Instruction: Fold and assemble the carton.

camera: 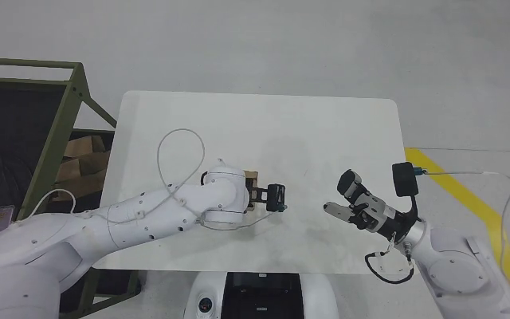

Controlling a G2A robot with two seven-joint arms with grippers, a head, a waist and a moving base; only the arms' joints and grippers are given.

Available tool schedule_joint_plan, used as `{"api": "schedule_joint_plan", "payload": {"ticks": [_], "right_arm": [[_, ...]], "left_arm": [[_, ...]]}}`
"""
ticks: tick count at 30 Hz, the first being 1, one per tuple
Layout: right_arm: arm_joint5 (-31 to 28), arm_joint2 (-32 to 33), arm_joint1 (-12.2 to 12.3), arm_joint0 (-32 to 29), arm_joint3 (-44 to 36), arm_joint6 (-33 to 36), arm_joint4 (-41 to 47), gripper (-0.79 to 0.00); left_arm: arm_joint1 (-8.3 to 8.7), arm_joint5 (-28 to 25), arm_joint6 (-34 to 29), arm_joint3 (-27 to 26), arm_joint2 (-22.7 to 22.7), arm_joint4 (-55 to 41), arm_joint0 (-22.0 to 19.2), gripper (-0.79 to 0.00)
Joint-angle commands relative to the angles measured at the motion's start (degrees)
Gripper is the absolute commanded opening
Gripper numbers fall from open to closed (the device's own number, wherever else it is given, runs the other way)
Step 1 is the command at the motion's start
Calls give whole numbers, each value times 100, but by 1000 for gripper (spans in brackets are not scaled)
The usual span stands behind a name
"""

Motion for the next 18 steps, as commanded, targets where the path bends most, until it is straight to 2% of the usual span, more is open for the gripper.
{"api": "schedule_joint_plan", "payload": {"ticks": [1,2,6,8,11,12,13,18], "right_arm": [[0,0,0,0,0,0,0,0],[0,0,0,0,0,0,0,0],[0,0,0,0,0,0,0,0],[0,0,0,0,0,0,0,0],[0,0,0,0,0,0,0,0],[0,0,0,0,0,0,0,0],[0,0,0,0,0,0,0,0],[108,-94,-9,56,6,52,-87,0]], "left_arm": [[83,6,24,-211,-178,-150,48,-573],[131,8,10,-322,-276,-185,65,-529],[357,26,26,-798,-726,-369,211,-493],[489,120,7,-1001,-983,-350,327,-413],[702,263,30,-1310,-1402,-335,587,-231],[775,296,22,-1410,-1544,-297,686,-65],[848,319,42,-1521,-1687,-270,799,0],[1215,510,352,-2014,-2538,-164,1479,0]]}}
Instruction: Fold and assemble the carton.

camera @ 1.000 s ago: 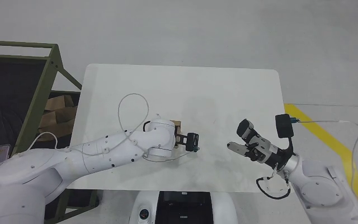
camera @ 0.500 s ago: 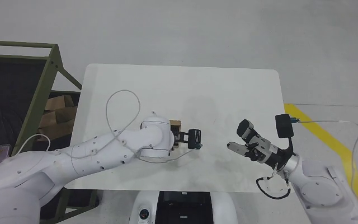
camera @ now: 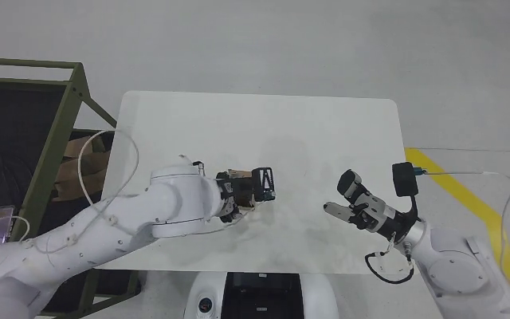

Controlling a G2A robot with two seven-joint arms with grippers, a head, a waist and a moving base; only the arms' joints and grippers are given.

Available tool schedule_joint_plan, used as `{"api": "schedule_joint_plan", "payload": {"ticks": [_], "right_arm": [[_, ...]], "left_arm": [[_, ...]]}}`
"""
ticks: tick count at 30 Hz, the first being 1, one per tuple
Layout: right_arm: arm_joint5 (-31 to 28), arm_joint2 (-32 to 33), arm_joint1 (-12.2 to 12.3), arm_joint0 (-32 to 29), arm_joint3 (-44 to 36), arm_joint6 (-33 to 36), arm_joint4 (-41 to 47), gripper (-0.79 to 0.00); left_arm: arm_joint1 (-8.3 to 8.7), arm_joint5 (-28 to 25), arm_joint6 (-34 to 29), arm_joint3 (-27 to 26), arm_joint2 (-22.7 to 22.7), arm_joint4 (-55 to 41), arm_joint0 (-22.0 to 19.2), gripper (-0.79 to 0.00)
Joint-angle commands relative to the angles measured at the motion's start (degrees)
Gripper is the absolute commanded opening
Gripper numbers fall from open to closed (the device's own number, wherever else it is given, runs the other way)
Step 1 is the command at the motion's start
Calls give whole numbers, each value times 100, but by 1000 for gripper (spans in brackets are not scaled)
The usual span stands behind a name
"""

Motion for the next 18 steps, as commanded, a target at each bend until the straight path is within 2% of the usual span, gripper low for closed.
{"api": "schedule_joint_plan", "payload": {"ticks": [1,4,9,14,18], "right_arm": [[119,-82,-3,75,22,113,-117,0],[405,-246,-12,248,-1,290,-424,0],[882,-699,-49,575,-98,411,-1332,0],[1266,-1354,-114,1053,51,694,-2020,0],[1425,-1891,-188,1495,240,923,-2324,0]], "left_arm": [[150,33,239,-178,-409,-25,340,0],[356,-28,715,-316,-1050,-158,843,0],[653,-69,1512,-241,-2165,-282,1800,0],[853,-368,2204,96,-3119,-529,2743,0],[939,-618,2574,453,-3657,-731,3313,0]]}}
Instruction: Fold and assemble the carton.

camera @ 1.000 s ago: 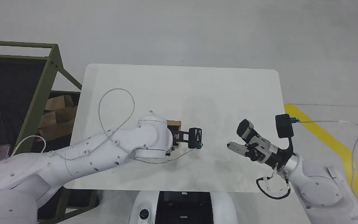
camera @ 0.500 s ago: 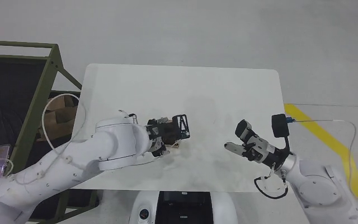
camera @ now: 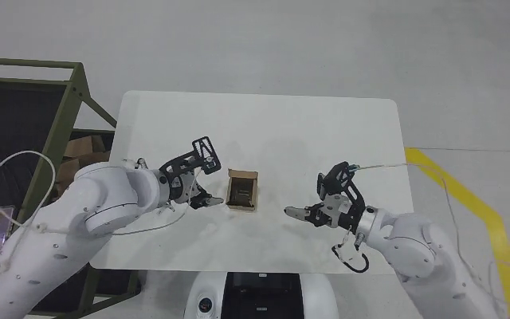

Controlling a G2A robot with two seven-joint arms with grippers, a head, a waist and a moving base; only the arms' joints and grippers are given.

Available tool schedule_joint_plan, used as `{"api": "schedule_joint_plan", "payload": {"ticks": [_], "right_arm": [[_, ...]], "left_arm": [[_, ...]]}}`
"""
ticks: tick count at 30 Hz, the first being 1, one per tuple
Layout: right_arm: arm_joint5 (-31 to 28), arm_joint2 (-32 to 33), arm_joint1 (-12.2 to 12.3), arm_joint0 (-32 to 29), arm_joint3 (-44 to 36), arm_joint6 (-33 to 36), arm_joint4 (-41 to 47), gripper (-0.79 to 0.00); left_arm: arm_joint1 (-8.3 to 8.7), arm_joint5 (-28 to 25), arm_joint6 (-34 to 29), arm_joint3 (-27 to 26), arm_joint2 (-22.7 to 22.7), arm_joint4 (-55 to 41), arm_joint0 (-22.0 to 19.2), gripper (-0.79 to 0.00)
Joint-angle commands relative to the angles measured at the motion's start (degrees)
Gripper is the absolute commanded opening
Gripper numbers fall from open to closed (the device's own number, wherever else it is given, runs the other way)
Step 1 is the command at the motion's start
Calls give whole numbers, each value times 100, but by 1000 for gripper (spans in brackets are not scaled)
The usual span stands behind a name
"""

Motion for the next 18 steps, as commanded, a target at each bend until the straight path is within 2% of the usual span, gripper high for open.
{"api": "schedule_joint_plan", "payload": {"ticks": [1,5,8,13,18], "right_arm": [[105,-256,-38,229,115,84,-181,0],[421,-744,-137,606,318,112,-518,0],[701,-1091,-217,868,484,181,-770,0],[989,-1538,-346,1204,681,152,-989,0],[1148,-1785,-433,1363,706,62,-1139,0]], "left_arm": [[26,-118,202,196,-223,-106,269,0],[40,-204,460,504,-434,-230,567,0],[25,-226,532,645,-412,-259,632,0],[-28,-161,557,836,-228,-285,542,0],[-120,-98,565,1047,115,-332,284,0]]}}
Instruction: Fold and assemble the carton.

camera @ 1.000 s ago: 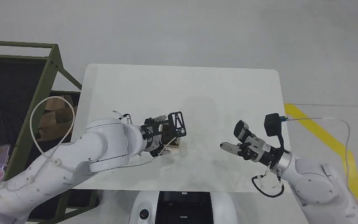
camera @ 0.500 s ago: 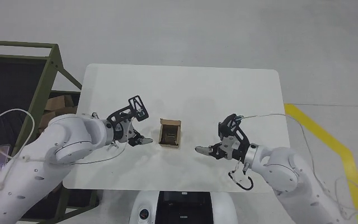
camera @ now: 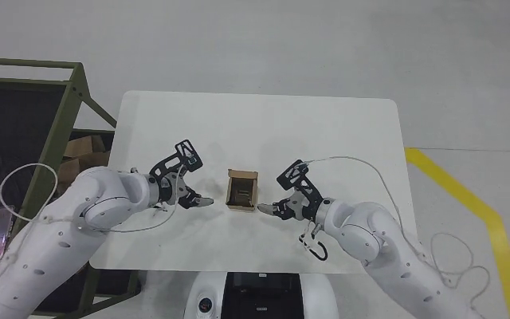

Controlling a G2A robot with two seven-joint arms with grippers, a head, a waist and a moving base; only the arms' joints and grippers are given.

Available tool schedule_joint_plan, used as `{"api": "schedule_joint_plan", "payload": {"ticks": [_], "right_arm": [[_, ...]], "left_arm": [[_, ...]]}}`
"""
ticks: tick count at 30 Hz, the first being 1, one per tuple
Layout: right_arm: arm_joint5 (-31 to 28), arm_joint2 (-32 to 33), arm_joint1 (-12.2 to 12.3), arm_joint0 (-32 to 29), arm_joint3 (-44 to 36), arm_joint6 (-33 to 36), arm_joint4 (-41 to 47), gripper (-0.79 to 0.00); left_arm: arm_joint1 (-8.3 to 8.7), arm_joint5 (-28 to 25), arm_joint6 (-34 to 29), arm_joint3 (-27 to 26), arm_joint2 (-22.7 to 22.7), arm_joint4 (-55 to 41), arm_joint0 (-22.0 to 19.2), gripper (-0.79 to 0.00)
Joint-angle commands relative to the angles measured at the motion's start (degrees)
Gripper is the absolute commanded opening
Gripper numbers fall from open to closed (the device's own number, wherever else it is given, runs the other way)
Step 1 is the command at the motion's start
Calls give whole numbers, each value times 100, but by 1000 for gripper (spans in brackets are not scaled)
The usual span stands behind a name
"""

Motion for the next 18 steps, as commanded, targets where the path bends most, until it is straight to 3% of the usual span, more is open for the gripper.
{"api": "schedule_joint_plan", "payload": {"ticks": [1,11,18], "right_arm": [[5,-3,-2,-1,-10,-2,0,0],[5,-3,-2,-1,-10,-2,0,0],[53,-26,0,-141,-224,-163,-649,0]], "left_arm": [[-31,-31,-43,69,126,-31,-116,0],[-44,-5,-75,106,175,-31,-151,0],[-152,595,-39,175,473,206,-265,0]]}}
